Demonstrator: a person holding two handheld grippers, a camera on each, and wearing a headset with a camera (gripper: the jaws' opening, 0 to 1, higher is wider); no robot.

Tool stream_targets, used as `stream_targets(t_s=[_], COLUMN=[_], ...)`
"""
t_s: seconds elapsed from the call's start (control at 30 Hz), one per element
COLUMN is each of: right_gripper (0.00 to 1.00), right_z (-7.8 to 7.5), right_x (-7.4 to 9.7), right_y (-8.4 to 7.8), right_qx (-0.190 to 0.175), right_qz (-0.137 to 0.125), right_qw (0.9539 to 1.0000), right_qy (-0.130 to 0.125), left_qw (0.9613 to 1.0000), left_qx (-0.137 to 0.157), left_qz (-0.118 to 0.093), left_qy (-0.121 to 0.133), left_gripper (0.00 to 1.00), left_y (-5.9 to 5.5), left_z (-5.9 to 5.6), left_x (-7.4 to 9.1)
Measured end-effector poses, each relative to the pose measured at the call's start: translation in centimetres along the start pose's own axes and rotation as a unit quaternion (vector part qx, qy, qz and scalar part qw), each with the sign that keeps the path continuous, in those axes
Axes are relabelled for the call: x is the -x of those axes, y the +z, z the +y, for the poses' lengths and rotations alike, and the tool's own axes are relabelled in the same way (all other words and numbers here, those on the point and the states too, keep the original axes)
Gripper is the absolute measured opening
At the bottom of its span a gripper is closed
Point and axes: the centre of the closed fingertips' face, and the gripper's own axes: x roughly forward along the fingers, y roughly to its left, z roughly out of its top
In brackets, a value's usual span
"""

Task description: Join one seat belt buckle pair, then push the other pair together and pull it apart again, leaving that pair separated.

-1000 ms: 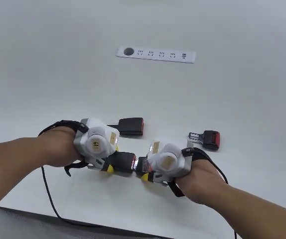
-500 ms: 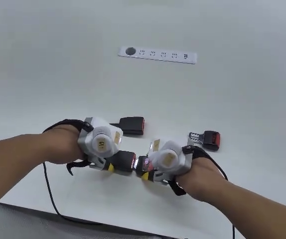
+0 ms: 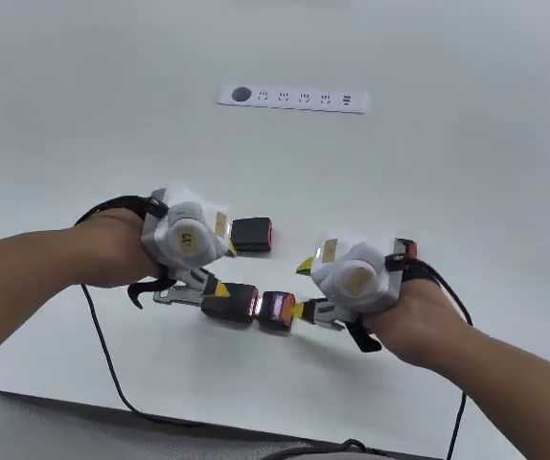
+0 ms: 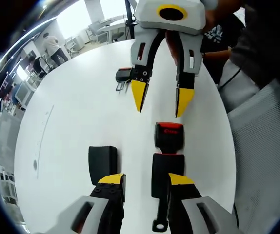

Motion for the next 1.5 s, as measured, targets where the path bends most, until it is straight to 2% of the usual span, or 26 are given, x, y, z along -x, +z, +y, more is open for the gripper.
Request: stream_targets(t_s=[0.07,0.23,0.37,0.47,0.53,0.57,0.6,0.63,0.7,0.83,0.9,0.93,1.03,1.23,1.37,1.43,1.5], right_gripper=[0.33,0.33,0.33,0.33,0.33,0.33,0.34,0.34,0.35,0.36,0.36,0.36,0.35,0.34,0.33,0.33,0.33], right_z=[-1.0,-3.6,-5.8,-7.3,-8.1,-8.5,-8.7,-8.9,-9.1,-9.6,-9.5,-9.3,-9.3,-9.5,-9.3,-9.3,-9.3], right_x=[0.5,1.9,3.5,4.8,5.6,6.0,6.2,6.5,6.7,6.7,6.4,6.2,5.6,4.9,4.9,4.9,4.9], right_y=[-0.9,-3.4,-5.6,-7.5,-9.1,-10.0,-10.4,-11.0,-11.6,-12.3,-12.6,-12.8,-13.0,-13.5,-13.2,-13.3,-13.3], right_qx=[-0.006,-0.009,-0.014,-0.004,-0.005,-0.011,-0.012,-0.014,-0.017,-0.023,-0.025,-0.024,-0.020,-0.018,-0.013,-0.005,-0.006], right_qz=[0.004,0.021,0.037,0.056,0.068,0.074,0.078,0.084,0.088,0.094,0.097,0.100,0.105,0.107,0.107,0.105,0.102], right_qw=[1.0000,0.9995,0.9983,0.9967,0.9958,0.9952,0.9948,0.9944,0.9940,0.9933,0.9934,0.9934,0.9934,0.9938,0.9942,0.9945,0.9948], right_qy=[-0.006,-0.024,-0.043,-0.059,-0.061,-0.062,-0.063,-0.063,-0.063,-0.064,-0.057,-0.050,-0.042,-0.024,-0.009,-0.001,0.003], left_qw=[1.0000,0.9998,0.9997,0.9996,0.9995,0.9996,0.9992,0.9984,0.9989,0.9989,0.9988,0.9974,0.9971,0.9977,0.9974,0.9965,0.9967], left_qx=[-0.003,-0.008,-0.007,0.006,0.015,0.007,-0.018,-0.028,-0.021,-0.023,-0.024,-0.045,-0.047,-0.042,-0.050,-0.064,-0.061], left_qz=[0.007,0.006,0.012,0.006,0.007,0.012,0.027,0.043,0.036,0.037,0.041,0.055,0.060,0.054,0.052,0.054,0.052], left_qy=[0.003,0.014,0.022,0.028,0.027,0.026,0.024,0.022,0.023,0.017,0.015,0.010,0.004,-0.002,-0.005,-0.004,-0.006], left_gripper=[0.34,0.35,0.38,0.38,0.38,0.38,0.38,0.38,0.38,0.39,0.38,0.38,0.35,0.33,0.32,0.32,0.32], left_y=[-0.1,0.9,0.8,0.8,0.5,0.2,-0.2,-0.7,-0.5,-0.4,-0.7,-1.1,-1.7,-1.8,-1.9,-2.0,-2.0], left_z=[0.7,2.9,4.8,5.9,6.4,6.4,6.5,6.5,6.5,6.6,6.6,6.6,6.4,6.5,6.5,6.5,6.7], left_x=[-0.3,-0.6,-1.1,-1.4,-1.8,-2.0,-2.1,-2.3,-2.6,-2.9,-3.2,-3.2,-3.7,-3.9,-4.2,-4.5,-4.6])
